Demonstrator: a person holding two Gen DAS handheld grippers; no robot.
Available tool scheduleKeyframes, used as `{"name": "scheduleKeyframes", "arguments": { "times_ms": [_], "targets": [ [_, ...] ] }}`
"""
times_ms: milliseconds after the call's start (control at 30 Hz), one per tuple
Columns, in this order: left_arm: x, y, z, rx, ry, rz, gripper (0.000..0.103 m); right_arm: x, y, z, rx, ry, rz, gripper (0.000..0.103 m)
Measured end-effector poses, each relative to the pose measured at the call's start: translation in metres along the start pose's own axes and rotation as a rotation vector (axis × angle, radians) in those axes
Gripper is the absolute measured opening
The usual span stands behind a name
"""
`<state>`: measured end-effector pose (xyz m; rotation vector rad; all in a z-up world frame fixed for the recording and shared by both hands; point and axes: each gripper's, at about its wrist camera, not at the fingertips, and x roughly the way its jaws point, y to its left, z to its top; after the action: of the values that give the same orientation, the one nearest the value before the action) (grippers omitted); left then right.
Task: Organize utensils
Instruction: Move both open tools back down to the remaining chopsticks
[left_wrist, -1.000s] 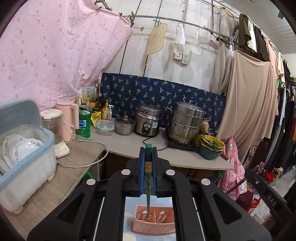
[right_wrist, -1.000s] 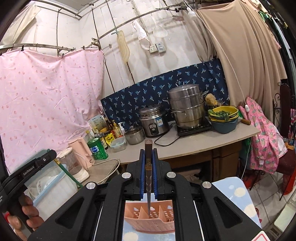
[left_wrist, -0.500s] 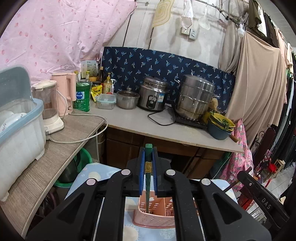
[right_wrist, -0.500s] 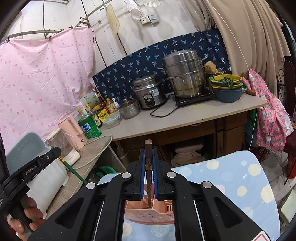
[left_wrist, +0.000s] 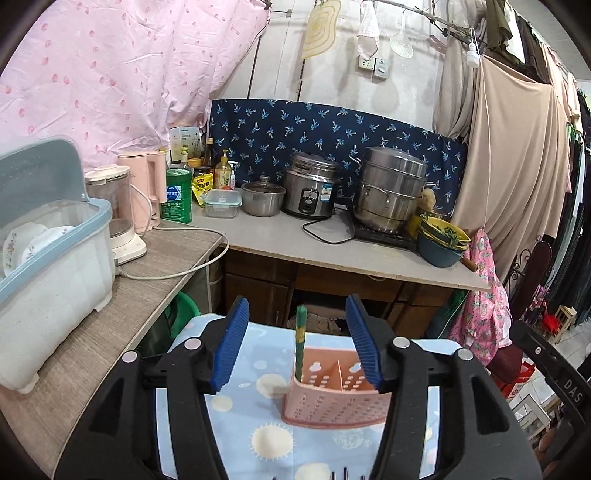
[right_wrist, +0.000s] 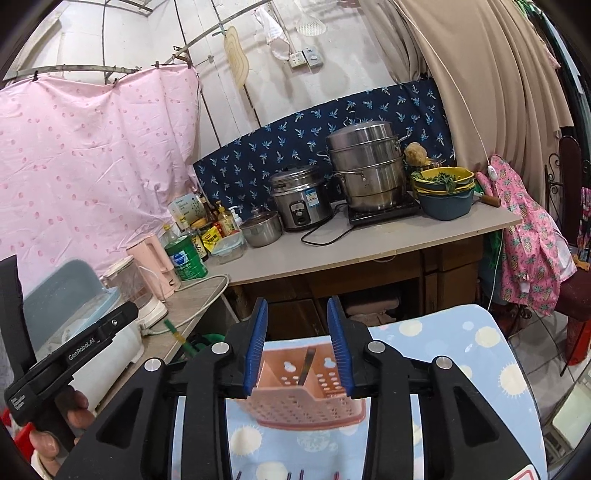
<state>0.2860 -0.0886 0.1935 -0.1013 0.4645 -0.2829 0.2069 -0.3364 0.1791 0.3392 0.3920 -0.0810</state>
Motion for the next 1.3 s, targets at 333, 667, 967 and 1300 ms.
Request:
{"name": "scheduleKeyframes", "arguments": {
  "times_ms": [333, 667, 967, 1300],
  "targets": [
    [-0.058, 0.007, -0.055, 0.057, 0.048, 0.029, 0.060, -0.066, 0.000, -0.062, -0.057, 0.038, -0.057, 0.039],
    [-0.093, 0.027, -0.137, 0.080, 0.151, 0.065, 0.060, -0.110, -0.015, -0.143, -0.057, 0.142, -0.114, 0.039],
    [-0.110, 0.045, -0.205, 0.078, 0.255, 0.074, 0.060, -0.126, -0.019, -0.205, -0.074, 0.240, -0.151, 0.039],
    [-0.114, 0.054, -0.261, 0.090, 0.352, 0.079, 0.060, -0.124, -0.017, -0.261, -0.081, 0.354, -0.152, 0.039]
  ]
}}
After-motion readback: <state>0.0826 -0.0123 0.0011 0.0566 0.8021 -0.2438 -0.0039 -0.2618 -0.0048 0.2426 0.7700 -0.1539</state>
